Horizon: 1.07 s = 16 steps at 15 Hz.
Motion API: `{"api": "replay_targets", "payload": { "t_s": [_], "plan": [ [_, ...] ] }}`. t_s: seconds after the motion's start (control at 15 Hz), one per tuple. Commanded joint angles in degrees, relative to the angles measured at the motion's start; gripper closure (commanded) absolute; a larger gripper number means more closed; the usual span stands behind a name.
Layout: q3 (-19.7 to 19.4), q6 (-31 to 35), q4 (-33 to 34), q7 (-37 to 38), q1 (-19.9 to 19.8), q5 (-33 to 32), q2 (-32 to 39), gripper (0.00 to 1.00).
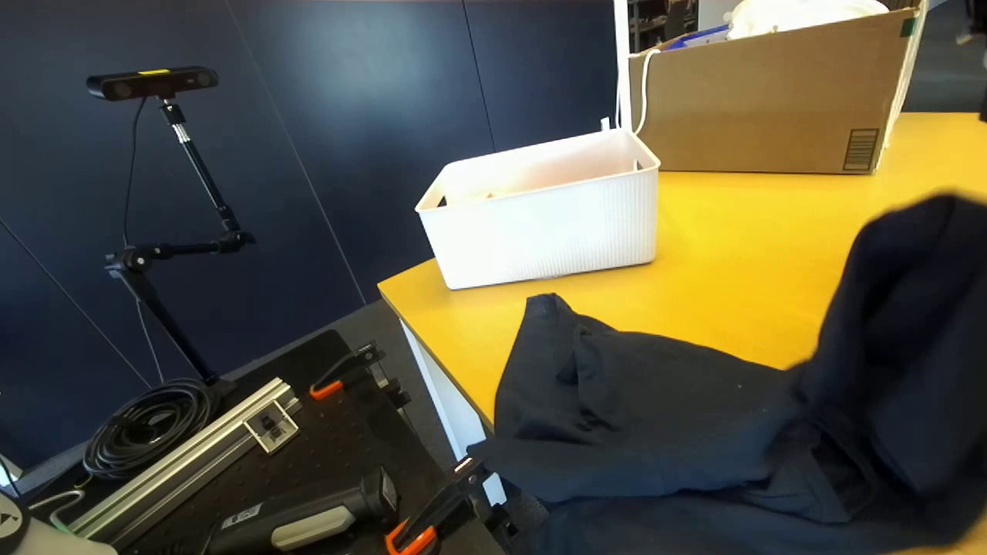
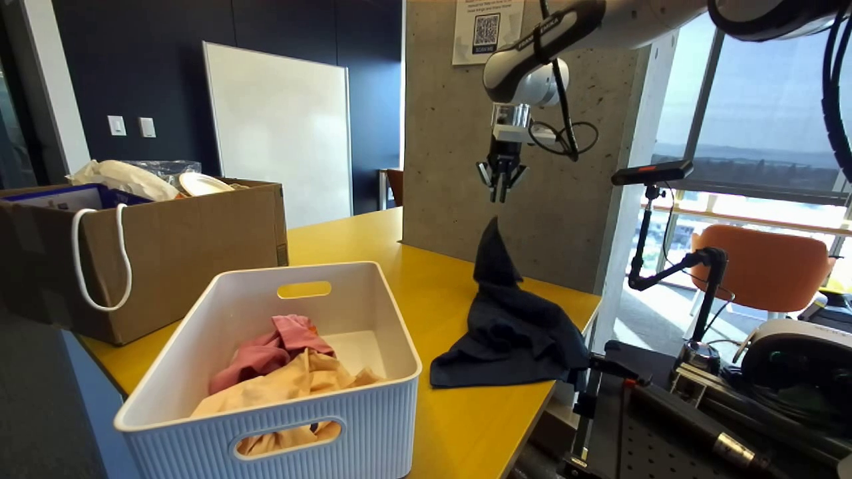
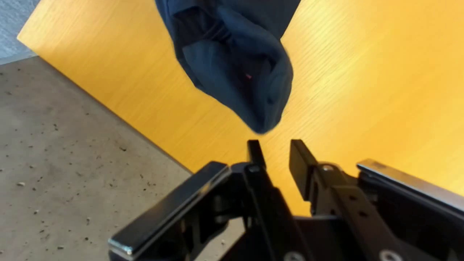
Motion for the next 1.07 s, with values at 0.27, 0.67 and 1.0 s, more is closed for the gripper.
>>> {"api": "replay_targets", "payload": {
  "t_s": [0.27,0.67,1.0],
  "plan": [
    [0.27,3.60,-8.51,12.15,5.08,-13.08,-5.01,0.14],
    [4.35,3.09,-26.17,10.97,6.12,-10.50,-20.10,0.00],
    [5.28,5.29,-42.39,12.19,5.52,-10.33,-32.78,0.00]
  ]
}}
